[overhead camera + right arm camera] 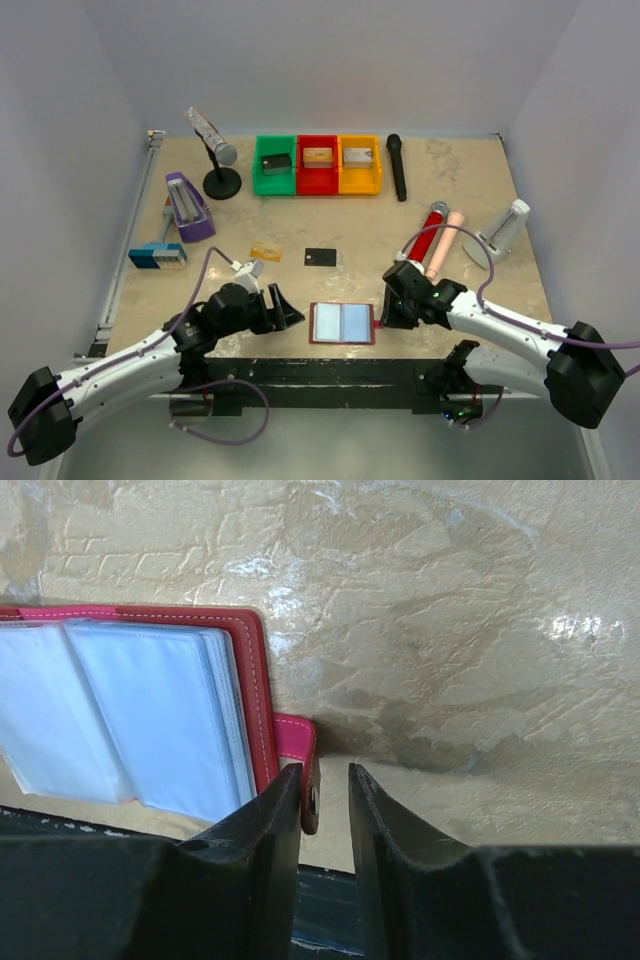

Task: Take the credit cards out of the card holder
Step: Remove the credit card from the card holder.

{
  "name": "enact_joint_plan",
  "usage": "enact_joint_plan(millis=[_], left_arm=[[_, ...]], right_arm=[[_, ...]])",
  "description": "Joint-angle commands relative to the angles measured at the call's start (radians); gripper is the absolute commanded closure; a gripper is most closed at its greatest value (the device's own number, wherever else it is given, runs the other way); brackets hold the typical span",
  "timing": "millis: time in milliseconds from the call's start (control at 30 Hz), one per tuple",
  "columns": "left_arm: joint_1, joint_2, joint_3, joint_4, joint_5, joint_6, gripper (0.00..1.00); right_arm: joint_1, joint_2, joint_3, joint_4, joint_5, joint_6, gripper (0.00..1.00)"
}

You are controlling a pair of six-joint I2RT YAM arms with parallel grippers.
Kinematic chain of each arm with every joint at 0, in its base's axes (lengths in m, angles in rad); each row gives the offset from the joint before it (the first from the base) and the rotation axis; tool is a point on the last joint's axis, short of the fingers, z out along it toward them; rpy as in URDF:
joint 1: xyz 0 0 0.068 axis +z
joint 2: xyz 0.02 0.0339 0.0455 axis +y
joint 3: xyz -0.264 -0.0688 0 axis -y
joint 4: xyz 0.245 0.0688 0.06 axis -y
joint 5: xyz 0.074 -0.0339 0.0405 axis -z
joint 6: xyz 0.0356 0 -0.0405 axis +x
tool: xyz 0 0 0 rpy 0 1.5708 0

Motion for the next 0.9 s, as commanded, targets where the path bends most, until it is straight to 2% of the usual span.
enact_joint_plan(millis=[0,67,333,500,667,867], left_arm=[[-0.008,0.012,0.027,0.054,0.009,0.032,0.19],[-0.014,0.025,0.043,0.059,0.014,0.059,0.2],[-0.054,0.15,0.112,0.094,0.014,0.072,0.21],[-0.101,0.242,0.16,0.109,-0.02,0.053,0.23],[-0.121,0.352,0.232,0.109,-0.052,0.043,0.24],[-0.124,0.441,0.278,0.111,-0.084,0.043,0.26]], right_arm=[[-0.003,-0.009,0.022,0.031,0.011,-0.014,0.73],[-0.004,-0.015,0.016,0.034,0.006,-0.017,0.76],[-0.003,-0.023,0.0,0.045,-0.03,-0.028,1.0],[-0.003,-0.096,-0.014,0.062,-0.064,-0.052,1.0],[-0.001,-0.165,-0.021,0.088,-0.168,-0.099,1.0],[-0.001,-0.242,-0.026,0.065,-0.188,-0.137,1.0]])
